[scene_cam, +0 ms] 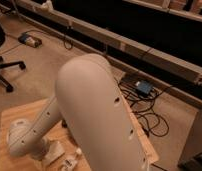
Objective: Wipe the white sponge on the table
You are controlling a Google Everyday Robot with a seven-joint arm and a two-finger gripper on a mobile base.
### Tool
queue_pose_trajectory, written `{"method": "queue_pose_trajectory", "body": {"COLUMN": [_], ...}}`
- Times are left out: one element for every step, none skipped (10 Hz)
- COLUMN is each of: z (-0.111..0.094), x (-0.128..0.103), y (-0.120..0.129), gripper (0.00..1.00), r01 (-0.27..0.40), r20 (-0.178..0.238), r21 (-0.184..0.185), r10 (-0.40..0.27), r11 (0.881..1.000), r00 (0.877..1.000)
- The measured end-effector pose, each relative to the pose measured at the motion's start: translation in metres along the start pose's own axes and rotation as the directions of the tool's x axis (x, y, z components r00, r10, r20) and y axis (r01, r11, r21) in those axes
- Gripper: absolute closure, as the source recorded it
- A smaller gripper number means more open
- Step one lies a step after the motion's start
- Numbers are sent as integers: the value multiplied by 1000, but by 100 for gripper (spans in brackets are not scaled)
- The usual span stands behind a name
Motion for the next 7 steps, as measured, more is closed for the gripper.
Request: {"method": "queue_pose_trajectory", "body": {"z": [3,5,7,9,12,14,16], "x": [3,3,2,2,2,0,-2], "y": [-3,-4,-4,-5,-7,-8,-8], "gripper": [20,20,20,20,20,22,28], "r01": [-7,-7,-7,-9,-10,-7,-3], "r20": [-9,-14,-19,-24,-32,-39,-44], "r21": [-8,-15,-21,-27,-35,-41,-47], "r10": [7,7,6,8,9,6,1], "r11": [1000,1000,1000,1000,999,999,999], "r00": [1000,1000,1000,1000,999,999,999]}}
